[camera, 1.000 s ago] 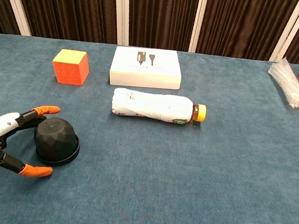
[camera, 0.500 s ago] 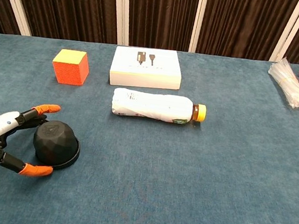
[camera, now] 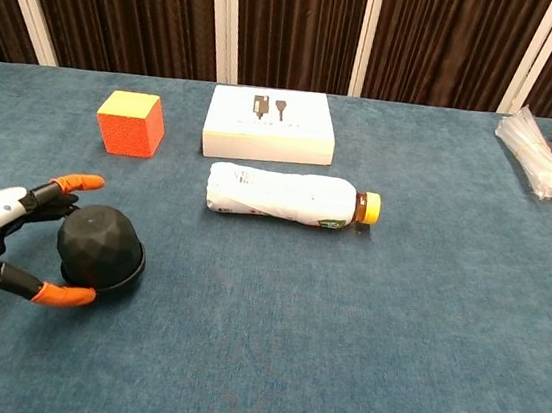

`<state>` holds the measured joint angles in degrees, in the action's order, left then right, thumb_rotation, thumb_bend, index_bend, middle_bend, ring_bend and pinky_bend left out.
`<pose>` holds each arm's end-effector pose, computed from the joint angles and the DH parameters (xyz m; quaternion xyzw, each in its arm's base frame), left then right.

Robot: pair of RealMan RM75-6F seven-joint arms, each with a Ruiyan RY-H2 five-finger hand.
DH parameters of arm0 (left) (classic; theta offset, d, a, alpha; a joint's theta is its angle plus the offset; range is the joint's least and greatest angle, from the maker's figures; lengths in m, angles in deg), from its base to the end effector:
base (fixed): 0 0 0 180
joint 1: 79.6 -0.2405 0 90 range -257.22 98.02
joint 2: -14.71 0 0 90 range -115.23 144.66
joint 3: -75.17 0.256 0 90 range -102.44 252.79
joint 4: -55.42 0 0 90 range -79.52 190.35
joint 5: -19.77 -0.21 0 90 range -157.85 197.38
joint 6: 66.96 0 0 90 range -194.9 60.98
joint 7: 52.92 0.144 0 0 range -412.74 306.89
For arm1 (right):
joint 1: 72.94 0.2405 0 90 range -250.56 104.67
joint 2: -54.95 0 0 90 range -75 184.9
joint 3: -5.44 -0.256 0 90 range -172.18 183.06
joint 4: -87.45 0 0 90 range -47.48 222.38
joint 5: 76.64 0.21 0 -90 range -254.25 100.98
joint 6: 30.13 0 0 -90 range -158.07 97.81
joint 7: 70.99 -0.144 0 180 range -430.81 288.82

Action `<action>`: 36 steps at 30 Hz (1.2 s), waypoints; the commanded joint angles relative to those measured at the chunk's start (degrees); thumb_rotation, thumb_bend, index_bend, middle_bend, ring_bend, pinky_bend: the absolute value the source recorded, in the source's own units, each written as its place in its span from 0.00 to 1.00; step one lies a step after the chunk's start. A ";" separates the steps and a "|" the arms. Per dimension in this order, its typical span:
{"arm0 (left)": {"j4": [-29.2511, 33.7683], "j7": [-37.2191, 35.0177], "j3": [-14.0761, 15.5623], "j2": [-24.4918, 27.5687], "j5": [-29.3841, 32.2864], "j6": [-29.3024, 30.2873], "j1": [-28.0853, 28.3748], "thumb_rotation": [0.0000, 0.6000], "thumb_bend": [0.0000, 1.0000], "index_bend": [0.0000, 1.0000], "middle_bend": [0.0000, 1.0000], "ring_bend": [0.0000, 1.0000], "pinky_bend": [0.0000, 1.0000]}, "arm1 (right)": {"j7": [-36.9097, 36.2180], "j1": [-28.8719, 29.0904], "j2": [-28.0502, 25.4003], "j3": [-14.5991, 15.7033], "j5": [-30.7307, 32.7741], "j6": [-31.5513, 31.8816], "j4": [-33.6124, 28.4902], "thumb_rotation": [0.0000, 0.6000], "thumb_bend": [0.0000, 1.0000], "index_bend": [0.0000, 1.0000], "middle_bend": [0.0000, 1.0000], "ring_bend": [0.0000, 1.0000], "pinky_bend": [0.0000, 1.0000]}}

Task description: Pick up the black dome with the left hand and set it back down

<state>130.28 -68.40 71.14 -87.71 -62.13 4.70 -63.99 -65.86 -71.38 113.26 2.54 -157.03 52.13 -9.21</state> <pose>-0.2322 0.2226 -0.0588 -0.5204 -0.5921 -0.5017 0.3562 -0.3283 -0.1612 0.1835 0.5838 -0.4051 0.3074 0.6330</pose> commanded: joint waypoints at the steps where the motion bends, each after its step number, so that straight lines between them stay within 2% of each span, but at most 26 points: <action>1: 2.75 1.27 -0.87 1.90 0.47 0.59 -0.01 1.00 0.43 0.10 0.42 0.00 0.00 | 0.13 0.03 0.03 0.13 -0.18 -0.09 -0.06 1.00 0.21 0.00 0.00 0.17 0.08; 9: 11.33 2.78 -3.82 9.04 3.77 -0.73 0.54 1.00 0.43 0.10 0.43 0.00 0.00 | 0.95 0.14 0.05 0.17 0.26 -0.50 -0.49 1.00 0.21 0.00 0.00 0.17 0.08; 15: 18.45 4.97 -8.35 16.92 8.44 -2.52 1.70 1.00 0.43 0.10 0.43 0.00 0.00 | 1.18 -0.12 0.35 0.72 0.06 -0.63 -0.41 1.00 0.21 0.00 0.00 0.17 0.08; 18: 21.58 6.71 -9.34 20.47 10.46 -3.62 1.96 1.00 0.43 0.11 0.43 0.00 0.00 | 1.28 -0.20 0.31 0.75 -0.10 -0.42 -0.55 1.00 0.21 0.00 0.00 0.17 0.08; 20: 23.12 7.97 -9.43 22.41 11.02 -3.75 1.86 1.00 0.43 0.11 0.43 0.00 0.00 | 1.33 -0.07 0.26 0.63 0.02 -0.54 -0.62 1.00 0.21 0.00 0.00 0.17 0.08; 24: 27.97 11.17 -7.64 29.08 11.05 -2.70 -0.29 1.00 0.43 0.11 0.43 0.00 0.00 | 1.46 -0.03 0.05 0.34 0.25 -0.37 -0.93 1.00 0.21 0.00 0.00 0.17 0.08; 26: 31.67 10.40 -6.35 33.75 10.10 -1.40 -2.41 1.00 0.42 0.12 0.44 0.00 0.00 | 1.46 0.22 -0.20 0.12 0.65 -0.77 -1.20 1.00 0.21 0.00 0.00 0.17 0.08; 27: 34.14 7.80 -5.98 36.53 9.19 -0.13 -3.95 1.00 0.42 0.12 0.44 0.00 0.00 | 1.49 0.20 -0.34 0.17 0.60 -0.77 -1.49 1.00 0.21 0.00 0.00 0.17 0.08; 30: 35.10 5.99 -5.76 36.23 8.54 -0.88 -3.56 1.00 0.42 0.14 0.45 0.00 0.00 | 1.07 0.04 -0.46 0.20 0.36 -0.46 -1.56 1.00 0.21 0.00 0.00 0.17 0.08; 32: 35.21 6.61 -5.64 33.95 9.14 -3.00 -1.93 1.00 0.42 0.15 0.45 0.00 0.00 | 0.81 -0.01 -0.53 0.26 0.24 -0.42 -1.55 1.00 0.21 0.00 0.00 0.17 0.08; 35: 33.48 13.27 -6.04 24.35 13.23 -7.59 3.40 1.00 0.42 0.15 0.44 0.00 0.00 | 0.59 0.03 -0.61 0.26 0.39 -0.64 -1.31 1.00 0.21 0.00 0.00 0.17 0.08; 36: 32.18 16.37 -5.73 19.04 14.95 -10.09 6.05 1.00 0.42 0.15 0.44 0.00 0.00 | 0.60 0.05 -0.59 0.27 0.43 -0.71 -1.14 1.00 0.21 0.00 0.00 0.17 0.08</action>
<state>164.79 -60.05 64.94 -55.72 -51.50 0.67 -64.32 -65.27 -71.35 112.66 2.82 -156.63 51.45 -10.39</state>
